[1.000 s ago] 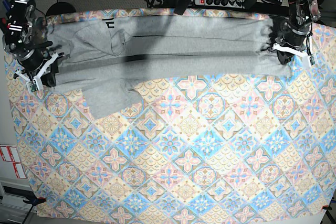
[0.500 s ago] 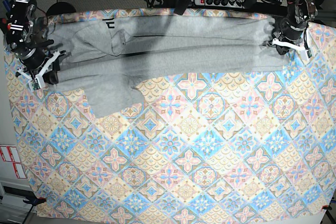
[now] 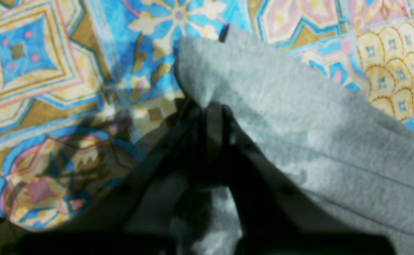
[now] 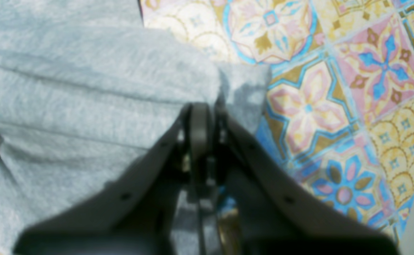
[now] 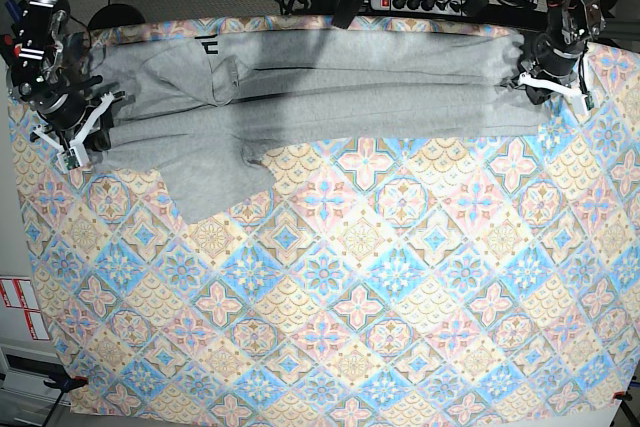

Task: Fold the T-shirt properly
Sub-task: 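Reach the right gripper to the hanging shirt corner and grasp it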

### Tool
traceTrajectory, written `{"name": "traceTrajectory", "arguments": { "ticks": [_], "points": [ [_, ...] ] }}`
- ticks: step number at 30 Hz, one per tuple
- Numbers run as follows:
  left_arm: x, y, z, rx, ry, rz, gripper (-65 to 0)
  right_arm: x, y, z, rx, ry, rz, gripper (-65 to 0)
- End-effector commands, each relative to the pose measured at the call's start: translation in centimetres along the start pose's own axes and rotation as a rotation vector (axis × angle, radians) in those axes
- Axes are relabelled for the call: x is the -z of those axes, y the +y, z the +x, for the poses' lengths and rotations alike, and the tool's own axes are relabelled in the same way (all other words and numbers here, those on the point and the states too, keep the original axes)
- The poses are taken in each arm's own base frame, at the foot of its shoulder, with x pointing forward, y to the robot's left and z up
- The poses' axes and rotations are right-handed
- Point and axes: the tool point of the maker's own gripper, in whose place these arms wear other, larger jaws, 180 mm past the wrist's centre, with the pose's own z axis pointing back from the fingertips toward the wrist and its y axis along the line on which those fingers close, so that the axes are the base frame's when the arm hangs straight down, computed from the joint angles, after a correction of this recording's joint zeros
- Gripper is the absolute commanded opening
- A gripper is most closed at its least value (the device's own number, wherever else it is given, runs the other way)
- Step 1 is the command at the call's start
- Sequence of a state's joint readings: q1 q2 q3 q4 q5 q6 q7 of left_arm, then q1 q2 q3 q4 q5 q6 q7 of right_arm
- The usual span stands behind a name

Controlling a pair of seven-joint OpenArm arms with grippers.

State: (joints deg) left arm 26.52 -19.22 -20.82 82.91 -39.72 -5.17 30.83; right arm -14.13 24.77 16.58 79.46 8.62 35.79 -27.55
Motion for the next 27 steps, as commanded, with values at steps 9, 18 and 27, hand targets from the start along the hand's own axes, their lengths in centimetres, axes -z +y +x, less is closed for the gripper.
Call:
{"name": "traceTrajectory", "arguments": {
  "ticks": [9, 18, 27],
  "points": [
    [-0.3, 0.8, 1.5, 0.02, -0.038, 0.026, -65.0, -0.5, -1.7, 1.7, -0.004, -0.045, -0.052, -49.1],
    [-0.2, 0.8, 1.5, 0.019, -0.038, 0.025, -65.0, 0.2, -1.1, 5.4, 0.022, -0.144, -0.055, -44.0],
    [-0.2, 0.6, 1.6, 0.013, -0.042, 0.019, -63.5, 4.2, 4.3, 12.3, -0.115, -0.176, 0.094, -43.9]
  ]
}}
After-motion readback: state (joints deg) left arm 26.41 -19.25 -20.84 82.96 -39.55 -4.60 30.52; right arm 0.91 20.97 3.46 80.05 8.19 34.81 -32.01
